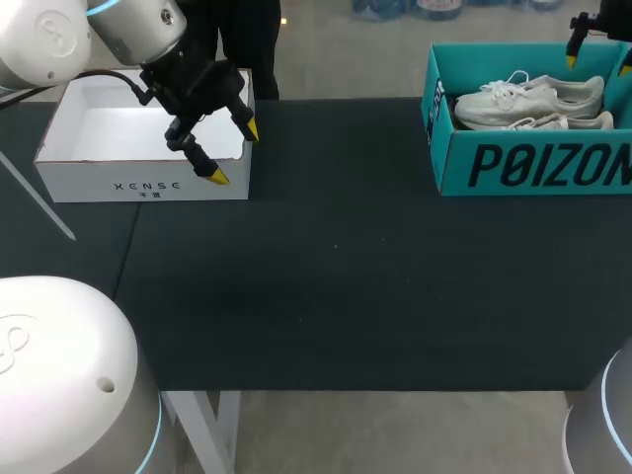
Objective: Take the shoe out of the shoebox, open the shoe tongue, remove and reinsert the insole, then place the shoe into the shoebox
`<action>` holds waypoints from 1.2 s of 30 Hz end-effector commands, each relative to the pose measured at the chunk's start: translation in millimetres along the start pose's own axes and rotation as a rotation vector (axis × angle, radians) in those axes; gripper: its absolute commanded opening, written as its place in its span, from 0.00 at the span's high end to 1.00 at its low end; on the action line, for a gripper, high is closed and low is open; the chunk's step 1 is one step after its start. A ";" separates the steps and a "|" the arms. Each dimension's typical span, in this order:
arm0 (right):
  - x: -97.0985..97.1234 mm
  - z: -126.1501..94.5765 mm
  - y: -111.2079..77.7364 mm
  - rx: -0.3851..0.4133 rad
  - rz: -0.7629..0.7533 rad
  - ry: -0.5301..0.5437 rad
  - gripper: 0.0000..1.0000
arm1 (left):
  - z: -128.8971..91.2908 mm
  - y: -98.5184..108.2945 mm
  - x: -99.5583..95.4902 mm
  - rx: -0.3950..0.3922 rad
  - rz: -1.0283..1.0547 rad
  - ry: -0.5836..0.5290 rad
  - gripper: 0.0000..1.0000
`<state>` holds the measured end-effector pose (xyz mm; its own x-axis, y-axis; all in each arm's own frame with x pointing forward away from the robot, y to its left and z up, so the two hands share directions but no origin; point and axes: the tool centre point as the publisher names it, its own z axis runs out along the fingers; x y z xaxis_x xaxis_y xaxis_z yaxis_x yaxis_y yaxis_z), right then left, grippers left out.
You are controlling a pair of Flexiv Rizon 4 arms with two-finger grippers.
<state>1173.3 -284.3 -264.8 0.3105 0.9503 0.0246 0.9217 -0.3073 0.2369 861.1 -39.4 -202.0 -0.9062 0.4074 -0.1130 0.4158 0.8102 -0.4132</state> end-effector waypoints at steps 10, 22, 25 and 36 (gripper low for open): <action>35.3 -63.6 -149.7 -0.066 -0.001 0.028 0.00 | 0.2 0.0 -0.3 -0.003 0.000 0.001 0.00; 38.6 -65.0 -156.1 -0.062 0.008 0.016 0.00 | -17.5 18.3 -6.7 -0.281 -0.222 -0.024 0.00; 38.6 -65.0 -156.1 -0.062 0.008 0.016 0.00 | -32.3 28.7 -2.9 -0.367 -0.427 -0.026 0.00; 38.6 -65.0 -156.1 -0.062 0.008 0.016 0.00 | -62.0 53.0 7.1 -0.402 -0.718 -0.146 0.00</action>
<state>1027.6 -196.5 -237.3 0.3125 0.9491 0.0408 0.9043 -0.3103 0.2932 885.2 33.6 -171.7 -0.9992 -0.0101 -0.0397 -0.0039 0.9883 -0.1526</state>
